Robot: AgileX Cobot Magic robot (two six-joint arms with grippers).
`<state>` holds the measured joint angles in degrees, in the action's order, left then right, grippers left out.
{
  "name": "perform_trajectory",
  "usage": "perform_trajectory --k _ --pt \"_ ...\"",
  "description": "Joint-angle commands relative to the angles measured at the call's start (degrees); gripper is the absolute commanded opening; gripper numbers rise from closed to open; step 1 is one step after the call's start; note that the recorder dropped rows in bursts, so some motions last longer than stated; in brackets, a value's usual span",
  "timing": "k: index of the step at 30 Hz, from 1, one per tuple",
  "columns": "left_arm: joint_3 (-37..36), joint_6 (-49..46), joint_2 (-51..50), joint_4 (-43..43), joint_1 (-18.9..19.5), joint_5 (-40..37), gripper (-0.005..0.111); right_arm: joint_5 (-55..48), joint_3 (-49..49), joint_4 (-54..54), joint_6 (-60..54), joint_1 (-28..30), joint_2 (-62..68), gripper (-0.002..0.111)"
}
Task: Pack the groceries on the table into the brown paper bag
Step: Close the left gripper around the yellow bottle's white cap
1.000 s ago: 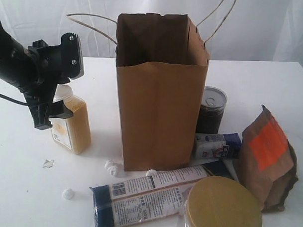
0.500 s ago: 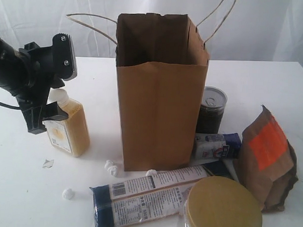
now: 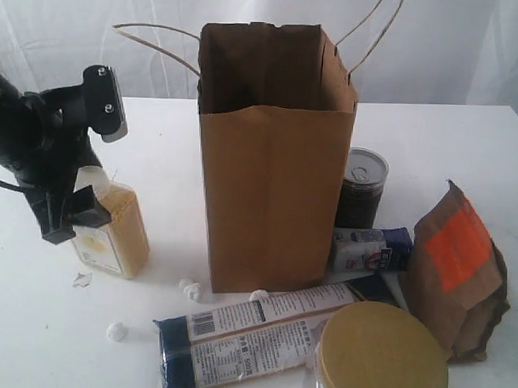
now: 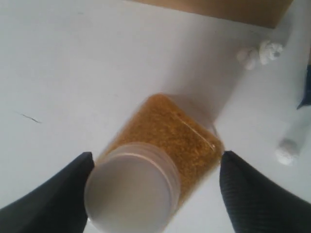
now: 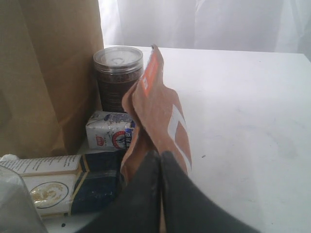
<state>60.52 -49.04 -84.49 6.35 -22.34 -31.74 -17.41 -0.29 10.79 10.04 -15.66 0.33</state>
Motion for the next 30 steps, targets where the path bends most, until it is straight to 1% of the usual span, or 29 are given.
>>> perform_trajectory --k 1,5,6,11,16,18,20,22,25,28,30 --pt "-1.81 9.43 -0.48 -0.32 -0.12 -7.59 0.065 0.35 0.29 0.21 0.24 0.32 -0.33 0.000" --pt "-1.81 11.98 -0.07 -1.02 -0.12 -7.41 0.041 0.35 0.29 0.21 0.24 0.32 -0.33 0.000" --pt "-1.81 11.98 0.04 -1.12 -0.12 -7.75 0.032 0.35 0.29 0.21 0.24 0.32 -0.33 0.000" --pt "-1.81 12.20 0.34 -1.12 -0.12 -8.37 0.000 0.35 0.29 0.21 0.24 0.32 -0.33 0.000" --pt "-1.81 13.85 1.63 -1.12 -0.12 -8.64 0.000 0.35 0.29 0.21 0.24 0.32 -0.33 0.000" --pt "-1.81 16.00 2.20 -1.77 -0.12 -8.84 0.000 0.35 0.29 0.21 0.24 0.32 -0.33 0.000" --pt "-1.70 20.32 2.55 -3.37 0.08 -8.87 0.000 0.35 0.29 0.21 0.24 0.32 -0.33 0.000" --pt "-1.70 26.22 2.67 -6.35 0.49 -8.74 0.000 0.35 0.29 0.21 0.24 0.32 -0.33 0.000" --pt "-1.70 34.67 2.67 -13.91 0.49 -8.61 0.000 0.35 0.29 0.21 0.24 0.32 -0.33 0.000" --pt "-1.70 40.35 2.67 -18.92 0.49 -8.72 0.000 0.35 0.29 0.21 0.24 0.32 -0.33 0.000" --pt "-1.70 42.33 2.67 -20.42 0.49 -8.72 0.000 0.35 0.29 0.21 0.24 0.32 -0.33 0.000"
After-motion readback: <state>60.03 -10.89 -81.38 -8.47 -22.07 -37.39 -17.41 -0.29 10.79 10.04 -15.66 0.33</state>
